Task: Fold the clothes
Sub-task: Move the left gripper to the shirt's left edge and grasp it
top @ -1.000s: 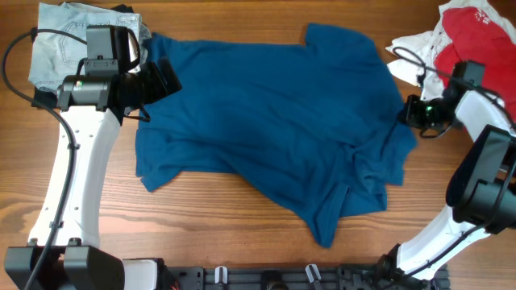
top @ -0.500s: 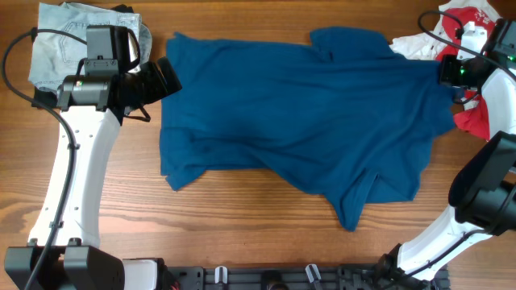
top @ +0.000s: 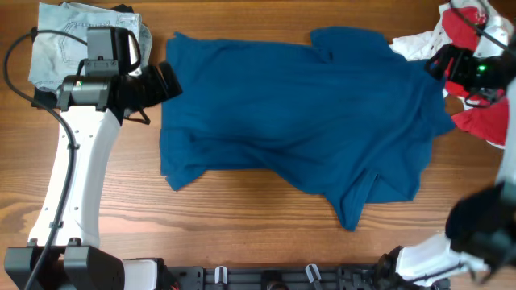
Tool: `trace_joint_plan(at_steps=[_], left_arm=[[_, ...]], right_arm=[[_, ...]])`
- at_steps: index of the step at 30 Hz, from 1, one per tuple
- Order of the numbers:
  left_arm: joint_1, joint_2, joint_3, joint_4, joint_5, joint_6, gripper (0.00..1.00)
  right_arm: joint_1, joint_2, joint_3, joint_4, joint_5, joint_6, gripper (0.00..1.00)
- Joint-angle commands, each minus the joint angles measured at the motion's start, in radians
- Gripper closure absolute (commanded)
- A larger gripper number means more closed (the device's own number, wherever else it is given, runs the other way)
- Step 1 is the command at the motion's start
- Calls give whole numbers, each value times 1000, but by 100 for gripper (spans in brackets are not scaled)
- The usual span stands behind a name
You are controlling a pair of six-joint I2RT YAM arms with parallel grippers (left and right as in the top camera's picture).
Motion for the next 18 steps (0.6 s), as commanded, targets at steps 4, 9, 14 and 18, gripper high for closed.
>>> trace_joint_plan(at_steps=[4, 9, 14, 18], left_arm=[[-11, -14, -6, -245, 98, -130, 0], [-86, -16, -39, -311, 93, -224, 0], [-187, -17, -184, -283, -16, -431, 0], [-195, -17, -313, -208, -35, -613, 3]], right_arm=[[90, -163, 26, -277, -116, 71, 0], [239, -189, 26, -375, 39, 262, 0], [309, -227, -16, -383, 180, 462, 0], [304, -269, -73, -372, 246, 508, 0]])
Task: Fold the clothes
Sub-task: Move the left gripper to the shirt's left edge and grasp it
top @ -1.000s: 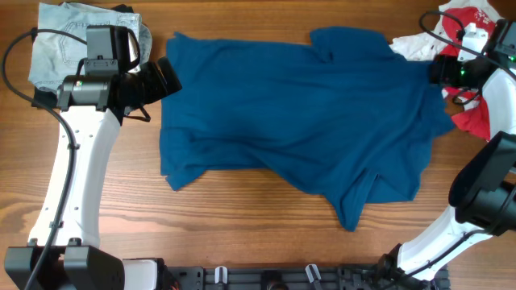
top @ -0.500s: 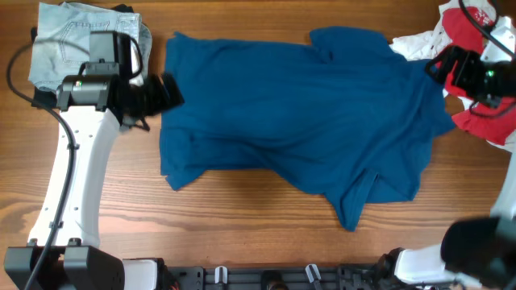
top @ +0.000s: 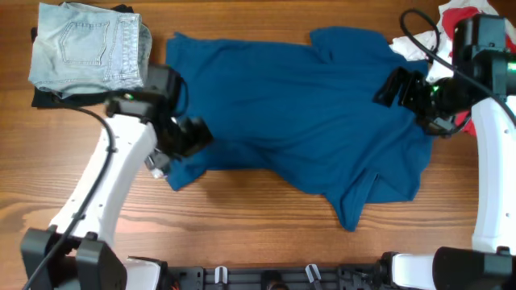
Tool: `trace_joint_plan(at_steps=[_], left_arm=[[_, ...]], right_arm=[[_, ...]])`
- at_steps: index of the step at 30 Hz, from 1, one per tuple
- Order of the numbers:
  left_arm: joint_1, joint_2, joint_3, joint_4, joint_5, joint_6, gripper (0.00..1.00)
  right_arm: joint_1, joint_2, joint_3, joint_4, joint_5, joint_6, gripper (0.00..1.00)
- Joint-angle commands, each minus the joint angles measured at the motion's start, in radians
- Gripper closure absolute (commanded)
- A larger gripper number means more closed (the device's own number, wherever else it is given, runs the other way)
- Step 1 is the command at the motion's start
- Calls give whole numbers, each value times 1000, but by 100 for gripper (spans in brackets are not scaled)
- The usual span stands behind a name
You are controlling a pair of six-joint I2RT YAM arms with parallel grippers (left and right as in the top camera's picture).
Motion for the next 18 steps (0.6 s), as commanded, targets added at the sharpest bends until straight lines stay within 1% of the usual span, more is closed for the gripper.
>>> trace_joint_plan(at_steps=[1, 4, 8, 11, 13, 15, 16, 18], left_arm=[[9, -12, -113, 54, -54, -257, 6], [32, -12, -148, 111, -54, -311, 12], [63, -12, -150, 139, -64, -401, 16], [81, -12, -158, 138, -118, -544, 19], [93, -11, -174, 138, -144, -689, 23], [103, -11, -200, 139, -139, -837, 36], [106, -11, -213, 142, -139, -899, 37], [106, -8, -232, 166, -139, -936, 41]], right_arm=[[-5, -66, -65, 11, 113, 113, 0], [-5, -92, -139, 29, 113, 124, 0], [-5, -117, -288, 88, 85, 139, 0], [-5, -121, -379, 143, 51, 160, 0], [-5, -120, -439, 194, 15, 158, 1], [-5, -120, -474, 229, -7, 157, 0], [-5, -120, -484, 243, -14, 156, 0], [-5, -120, -489, 258, -17, 156, 1]])
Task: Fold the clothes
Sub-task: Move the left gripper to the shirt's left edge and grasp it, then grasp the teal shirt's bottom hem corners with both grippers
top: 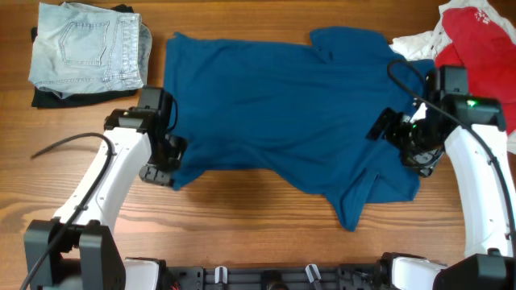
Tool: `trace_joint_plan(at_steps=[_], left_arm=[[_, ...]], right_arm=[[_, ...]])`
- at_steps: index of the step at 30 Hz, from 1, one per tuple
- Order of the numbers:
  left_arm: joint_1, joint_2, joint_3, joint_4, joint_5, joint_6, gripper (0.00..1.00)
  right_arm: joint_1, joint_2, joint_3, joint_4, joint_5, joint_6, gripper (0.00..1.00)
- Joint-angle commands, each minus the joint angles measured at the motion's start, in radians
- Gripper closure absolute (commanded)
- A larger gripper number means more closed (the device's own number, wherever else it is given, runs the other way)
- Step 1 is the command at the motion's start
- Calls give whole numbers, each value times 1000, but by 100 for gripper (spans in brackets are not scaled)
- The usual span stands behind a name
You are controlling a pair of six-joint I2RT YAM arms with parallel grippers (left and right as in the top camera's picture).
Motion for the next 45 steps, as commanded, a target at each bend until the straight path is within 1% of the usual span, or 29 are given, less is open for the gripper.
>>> trace_joint_plan(at_steps=[1, 5, 9, 11, 18, 21, 25, 30, 34, 35, 38, 39, 41, 43, 45], left_arm=[[9, -7, -56, 45, -35, -264, 41], [9, -6, -73, 84, -40, -262, 43], [22, -5, -111, 166, -57, -262, 43], [44, -4, -150, 224, -42, -261, 44], [61, -3, -188, 243, -20, -257, 49], [61, 5, -188, 284, -19, -203, 51], [61, 33, -188, 303, 17, -198, 52], [61, 78, -188, 304, 59, -158, 54], [61, 101, -188, 305, 136, -149, 61], [61, 101, -187, 306, 151, -125, 62], [61, 101, -187, 306, 151, -76, 64], [61, 101, -187, 306, 149, -69, 66], [61, 101, -187, 301, 150, -62, 74], [61, 101, -187, 298, 150, -36, 86], [61, 101, -187, 295, 150, 3, 93]], right_arm=[[-2, -11, -14, 28, -43, 14, 1], [-1, -11, -14, 32, -43, 10, 1], [0, -11, -14, 34, -43, 10, 1], [0, -11, -14, 32, -43, -8, 1], [0, -11, -14, 37, -43, -8, 1], [0, -11, -14, 35, -43, -8, 1], [0, -11, -14, 34, -43, -9, 1], [1, -11, -14, 33, -43, -9, 1], [1, -11, -14, 34, -43, -11, 1], [1, -11, -14, 34, -43, -11, 1], [1, -11, -14, 35, -43, -12, 1], [1, -11, -14, 34, -43, -12, 1], [1, -11, -14, 34, -43, -13, 1], [1, -11, -14, 34, -43, -13, 2], [1, -11, -14, 33, -43, -13, 2]])
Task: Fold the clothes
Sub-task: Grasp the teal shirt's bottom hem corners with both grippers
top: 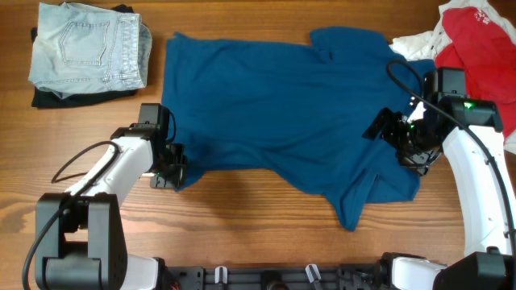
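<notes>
A blue short-sleeved shirt (290, 113) lies spread across the middle of the wooden table, its lower hem rumpled at the right. My left gripper (171, 176) points down at the shirt's lower left corner, touching or just above the cloth. My right gripper (379, 129) lies over the shirt's right side, near the sleeve and pointing left. The overhead view does not show how far either pair of fingers is apart, nor whether cloth is between them.
Folded light denim jeans (87, 47) rest on a dark garment at the back left corner. A heap of red and white clothes (476, 40) lies at the back right. The table's front edge carries a black rail (274, 278).
My left gripper has shifted slightly down toward the shirt's lower left corner, and the left arm lies lower. The right gripper has barely moved. The shirt looks unchanged.
At first my left gripper was at the shirt's upper left edge beside the jeans, and the right was over the red clothes. Then both were over the shirt. Later the left reached its lower left edge and the right its right side, where they remain.
</notes>
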Tool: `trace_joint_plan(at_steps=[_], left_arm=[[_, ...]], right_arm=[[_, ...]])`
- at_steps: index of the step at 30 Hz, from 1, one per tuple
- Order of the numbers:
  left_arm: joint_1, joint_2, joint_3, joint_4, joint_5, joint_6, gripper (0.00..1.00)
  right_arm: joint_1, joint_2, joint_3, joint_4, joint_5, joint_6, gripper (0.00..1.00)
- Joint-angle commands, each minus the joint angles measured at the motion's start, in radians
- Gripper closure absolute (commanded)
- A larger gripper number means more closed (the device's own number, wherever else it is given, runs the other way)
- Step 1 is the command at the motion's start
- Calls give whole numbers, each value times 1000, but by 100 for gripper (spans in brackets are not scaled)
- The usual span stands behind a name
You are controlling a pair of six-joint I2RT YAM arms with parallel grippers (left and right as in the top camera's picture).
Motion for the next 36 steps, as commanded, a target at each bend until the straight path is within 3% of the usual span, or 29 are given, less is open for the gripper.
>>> trace_joint_plan(at_steps=[1, 12, 21, 24, 29, 33, 36], left_arm=[[5, 10, -5, -7, 11, 98, 96], [64, -75, 7, -7, 12, 354, 96], [83, -175, 9, 6, 11, 362, 96], [83, -174, 9, 27, -7, 362, 96], [83, -174, 9, 53, -26, 362, 96], [83, -174, 9, 72, -26, 362, 96], [83, -174, 9, 77, -26, 362, 96]], right_arm=[[1, -11, 0, 0, -16, -8, 2], [1, -11, 0, -74, -26, -48, 4], [2, -12, -7, -159, -36, 2, 6], [2, -12, -47, -161, 1, 84, 8], [2, -12, -193, -61, -2, 141, 29], [3, -12, -346, 72, -49, 158, 40], [3, -12, -394, 138, -68, 157, 41]])
